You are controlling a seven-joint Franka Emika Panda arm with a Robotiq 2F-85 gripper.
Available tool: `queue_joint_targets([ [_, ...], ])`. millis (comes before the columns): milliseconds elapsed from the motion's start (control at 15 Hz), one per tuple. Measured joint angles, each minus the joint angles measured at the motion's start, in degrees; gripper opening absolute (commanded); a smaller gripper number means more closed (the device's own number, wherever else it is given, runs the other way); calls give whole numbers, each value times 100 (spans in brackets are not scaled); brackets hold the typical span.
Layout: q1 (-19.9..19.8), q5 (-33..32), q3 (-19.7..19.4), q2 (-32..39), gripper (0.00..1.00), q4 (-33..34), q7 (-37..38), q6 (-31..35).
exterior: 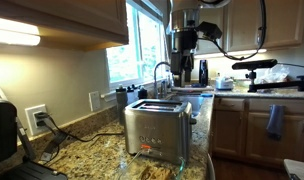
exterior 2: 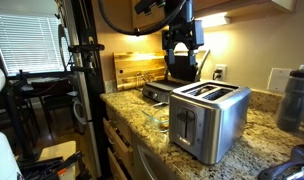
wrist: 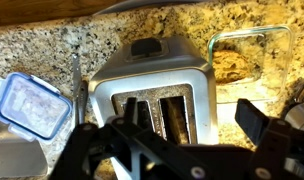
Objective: Put a slice of bread in the toaster then push the toaster lever down
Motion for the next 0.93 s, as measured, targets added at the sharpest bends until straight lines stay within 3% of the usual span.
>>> queue_joint_targets([
  [933, -147, -53, -173, -220, 100, -95, -5, -196],
])
